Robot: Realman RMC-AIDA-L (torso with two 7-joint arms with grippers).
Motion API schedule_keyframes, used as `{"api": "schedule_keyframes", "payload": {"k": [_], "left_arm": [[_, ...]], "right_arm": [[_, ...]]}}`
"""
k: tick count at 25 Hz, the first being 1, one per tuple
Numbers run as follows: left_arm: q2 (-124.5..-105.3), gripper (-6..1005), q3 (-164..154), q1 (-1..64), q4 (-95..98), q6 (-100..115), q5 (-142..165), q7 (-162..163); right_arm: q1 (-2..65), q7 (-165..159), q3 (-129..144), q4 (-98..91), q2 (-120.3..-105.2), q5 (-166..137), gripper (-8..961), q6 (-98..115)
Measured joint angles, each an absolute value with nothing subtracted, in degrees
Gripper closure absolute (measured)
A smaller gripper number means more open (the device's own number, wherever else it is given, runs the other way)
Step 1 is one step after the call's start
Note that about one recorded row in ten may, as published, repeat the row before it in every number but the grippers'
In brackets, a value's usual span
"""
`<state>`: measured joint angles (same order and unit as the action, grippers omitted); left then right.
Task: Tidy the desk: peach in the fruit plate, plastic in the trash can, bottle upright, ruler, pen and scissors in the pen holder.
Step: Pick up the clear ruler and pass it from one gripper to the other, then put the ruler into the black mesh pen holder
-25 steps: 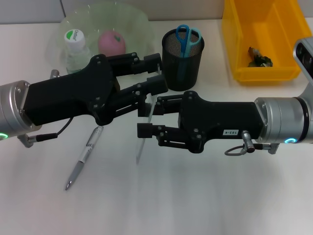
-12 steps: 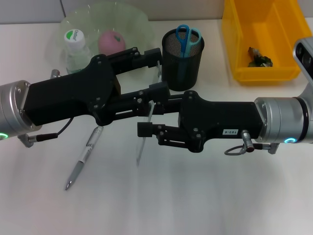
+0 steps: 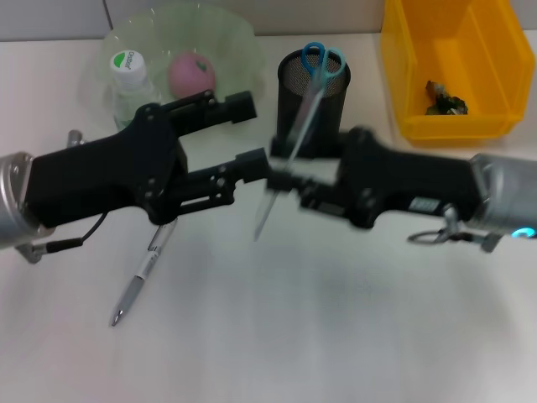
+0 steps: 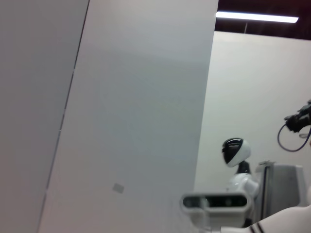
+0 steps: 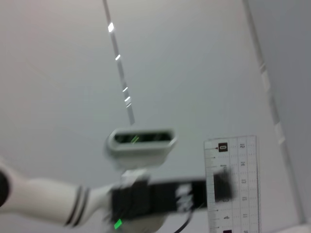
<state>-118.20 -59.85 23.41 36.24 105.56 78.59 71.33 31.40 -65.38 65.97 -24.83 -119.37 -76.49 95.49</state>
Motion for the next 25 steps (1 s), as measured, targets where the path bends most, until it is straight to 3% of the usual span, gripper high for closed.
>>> {"api": "schedule_keyframes", "payload": {"k": [6,25], "left_arm": [[-118.28,304,-60.0,21.9,35.8,104.1,80.8,68.6],[-118.58,312,-60.9,22.0,32.1,100.5,83.5,66.1]], "right_arm": [[29.1,-64.6,60.4,-27.5,-119.58,-73.2,552,91.1],[33.2,-46.6,60.3,-19.7,-119.81,-60.6,532,73.3]]}}
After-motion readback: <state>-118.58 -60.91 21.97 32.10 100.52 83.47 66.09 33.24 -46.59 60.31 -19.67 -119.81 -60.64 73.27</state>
